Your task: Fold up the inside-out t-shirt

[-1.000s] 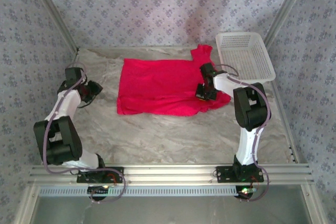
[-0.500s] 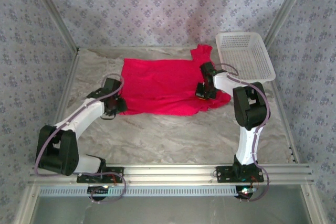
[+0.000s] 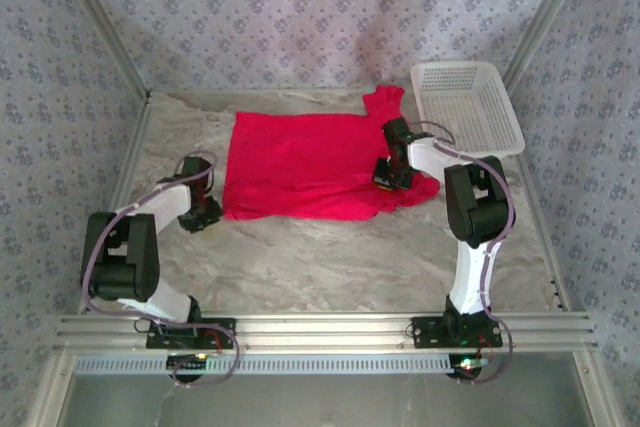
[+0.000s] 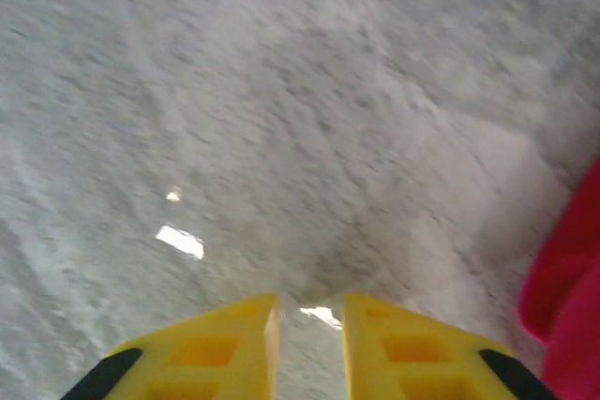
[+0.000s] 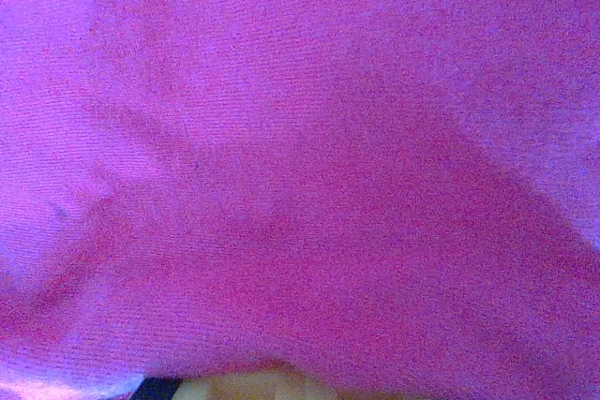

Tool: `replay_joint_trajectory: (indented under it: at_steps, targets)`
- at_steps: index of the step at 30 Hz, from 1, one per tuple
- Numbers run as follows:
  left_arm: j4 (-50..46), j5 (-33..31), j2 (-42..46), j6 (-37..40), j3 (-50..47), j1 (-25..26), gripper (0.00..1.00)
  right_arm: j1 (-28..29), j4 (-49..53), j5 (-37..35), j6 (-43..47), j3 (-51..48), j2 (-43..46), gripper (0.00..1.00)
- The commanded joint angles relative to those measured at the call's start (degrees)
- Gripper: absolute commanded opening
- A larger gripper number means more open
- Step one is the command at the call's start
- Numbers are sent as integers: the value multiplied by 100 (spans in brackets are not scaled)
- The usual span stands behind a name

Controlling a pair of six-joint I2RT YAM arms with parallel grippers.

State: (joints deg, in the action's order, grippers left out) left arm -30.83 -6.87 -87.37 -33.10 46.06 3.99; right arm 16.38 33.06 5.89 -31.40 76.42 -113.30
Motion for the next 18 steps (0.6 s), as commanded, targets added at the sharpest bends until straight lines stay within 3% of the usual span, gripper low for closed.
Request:
replay_joint_trajectory:
  at_steps: [1, 4, 8, 18]
  targets:
    - [-7, 154, 417, -2, 122, -102, 17, -91, 269, -163, 125, -181, -222, 0]
    - [148, 499, 705, -109, 66, 22, 20, -87, 250, -166, 123, -151, -236, 0]
    - [224, 387, 1132, -447, -5, 550, 44, -81, 222, -135, 108, -129, -275, 0]
    - [558, 397, 620, -653, -106, 902, 42, -59, 265, -84, 122, -66, -283, 0]
